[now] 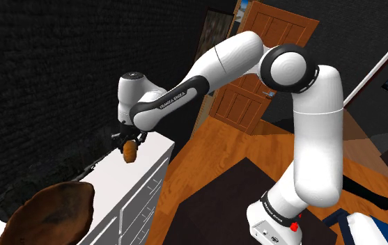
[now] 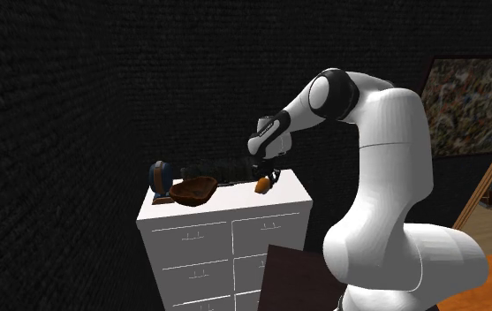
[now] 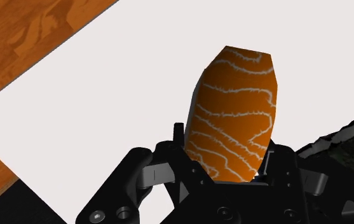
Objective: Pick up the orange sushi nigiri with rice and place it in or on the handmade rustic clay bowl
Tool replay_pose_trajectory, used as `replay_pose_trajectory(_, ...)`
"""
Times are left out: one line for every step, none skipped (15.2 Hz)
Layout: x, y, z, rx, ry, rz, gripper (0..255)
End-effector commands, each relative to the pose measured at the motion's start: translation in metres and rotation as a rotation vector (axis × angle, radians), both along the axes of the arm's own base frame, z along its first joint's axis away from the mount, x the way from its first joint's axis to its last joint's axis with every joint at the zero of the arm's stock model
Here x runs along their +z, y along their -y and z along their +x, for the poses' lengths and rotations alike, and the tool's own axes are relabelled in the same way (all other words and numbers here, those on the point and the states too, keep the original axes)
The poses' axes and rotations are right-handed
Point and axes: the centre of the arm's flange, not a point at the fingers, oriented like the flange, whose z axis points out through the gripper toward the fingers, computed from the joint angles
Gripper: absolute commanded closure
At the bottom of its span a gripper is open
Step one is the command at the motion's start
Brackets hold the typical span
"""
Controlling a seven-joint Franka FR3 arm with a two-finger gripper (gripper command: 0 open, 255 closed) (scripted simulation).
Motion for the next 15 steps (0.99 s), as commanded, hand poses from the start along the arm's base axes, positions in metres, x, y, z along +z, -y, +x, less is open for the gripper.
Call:
replay_pose_trajectory(0.0, 0.0, 0.0, 0.0, -0.001, 0.0, 255)
replay_pose_trajectory(0.0, 0.0, 0.0, 0.0, -0.001, 0.0, 255)
replay_pose_trajectory(0.0, 0.0, 0.0, 0.0, -0.001, 0.0, 255)
replay_pose_trajectory(0.0, 0.0, 0.0, 0.0, -0.001, 0.0, 255)
replay_pose_trajectory(0.0, 0.0, 0.0, 0.0, -0.001, 0.0, 255)
replay_pose_trajectory(0.0, 0.001, 0.0, 0.0, -0.001, 0.0, 255)
replay_pose_trajectory(0.0, 0.0, 0.0, 0.0, -0.001, 0.0, 255)
replay_pose_trajectory(0.0, 0.0, 0.0, 0.0, -0.001, 0.0, 255)
replay_pose_trajectory(0.005, 0.0, 0.0, 0.0, -0.001, 0.0, 255)
replay_pose_trajectory(0.01, 0.0, 0.0, 0.0, -0.001, 0.0, 255)
replay_pose_trajectory(0.015, 0.0, 0.0, 0.0, -0.001, 0.0, 255)
replay_pose_trajectory(0.021, 0.0, 0.0, 0.0, -0.001, 0.0, 255)
replay_pose_trajectory(0.026, 0.0, 0.0, 0.0, -0.001, 0.0, 255)
replay_pose_trajectory(0.031, 0.0, 0.0, 0.0, -0.001, 0.0, 255)
replay_pose_trajectory(0.036, 0.0, 0.0, 0.0, -0.001, 0.0, 255)
